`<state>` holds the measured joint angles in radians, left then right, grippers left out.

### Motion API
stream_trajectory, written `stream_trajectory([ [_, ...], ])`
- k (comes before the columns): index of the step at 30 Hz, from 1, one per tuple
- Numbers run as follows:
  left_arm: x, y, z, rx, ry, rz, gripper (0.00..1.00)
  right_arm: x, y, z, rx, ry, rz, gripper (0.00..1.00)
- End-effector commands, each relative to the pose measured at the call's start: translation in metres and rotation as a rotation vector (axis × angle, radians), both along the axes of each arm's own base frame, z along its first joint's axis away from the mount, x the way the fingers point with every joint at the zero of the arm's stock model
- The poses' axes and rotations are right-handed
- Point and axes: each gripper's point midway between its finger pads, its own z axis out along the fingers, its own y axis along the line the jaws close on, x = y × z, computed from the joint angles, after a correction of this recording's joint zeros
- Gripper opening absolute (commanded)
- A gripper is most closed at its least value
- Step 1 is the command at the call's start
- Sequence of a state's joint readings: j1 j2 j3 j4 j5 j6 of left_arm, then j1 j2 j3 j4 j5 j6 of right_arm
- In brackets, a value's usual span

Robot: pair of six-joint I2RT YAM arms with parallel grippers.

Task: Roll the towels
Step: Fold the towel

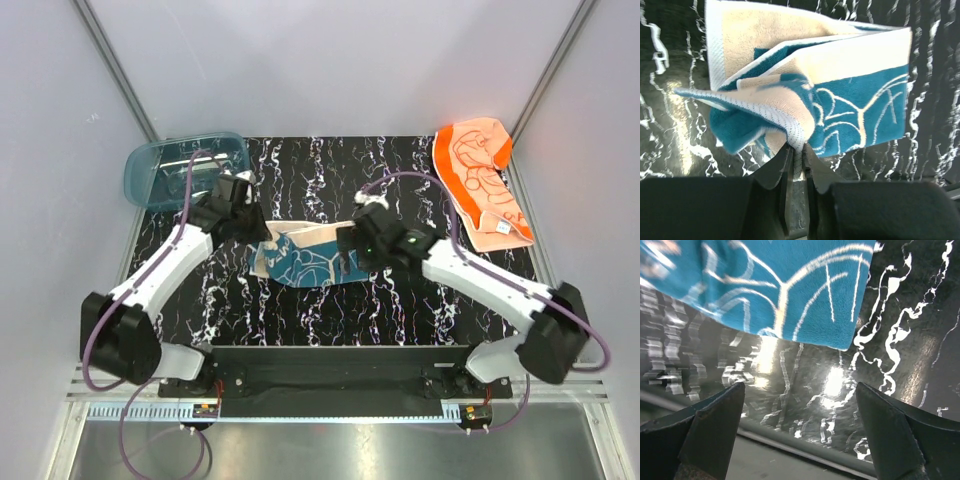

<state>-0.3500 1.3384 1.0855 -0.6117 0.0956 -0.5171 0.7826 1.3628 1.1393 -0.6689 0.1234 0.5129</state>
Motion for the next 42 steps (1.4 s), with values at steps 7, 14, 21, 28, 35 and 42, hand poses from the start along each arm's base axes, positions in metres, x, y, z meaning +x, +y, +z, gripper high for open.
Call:
stream_trajectory([
  [7, 0.038, -0.019, 0.091, -0.078, -0.219, -0.067, 0.12, 0.020, 0.036, -0.016, -0.278, -0.228, 0.098, 1.00],
  [14, 0.051, -0.044, 0.159, -0.191, -0.298, -0.142, 0.12, 0.020, 0.048, 0.004, -0.217, -0.354, 0.128, 1.00],
  [21, 0.060, -0.067, 0.185, -0.264, -0.311, -0.164, 0.11, 0.027, 0.051, -0.003, -0.297, -0.400, 0.154, 1.00],
  [28, 0.059, -0.079, 0.200, -0.271, -0.321, -0.187, 0.11, 0.038, 0.049, -0.027, -0.365, -0.394, 0.106, 1.00],
  [35, 0.056, -0.081, 0.212, -0.279, -0.336, -0.193, 0.11, 0.042, 0.040, -0.057, -0.353, -0.350, 0.051, 1.00],
  [42, 0.052, -0.088, 0.215, -0.290, -0.340, -0.213, 0.11, 0.062, 0.031, -0.050, -0.343, -0.382, -0.005, 0.92],
])
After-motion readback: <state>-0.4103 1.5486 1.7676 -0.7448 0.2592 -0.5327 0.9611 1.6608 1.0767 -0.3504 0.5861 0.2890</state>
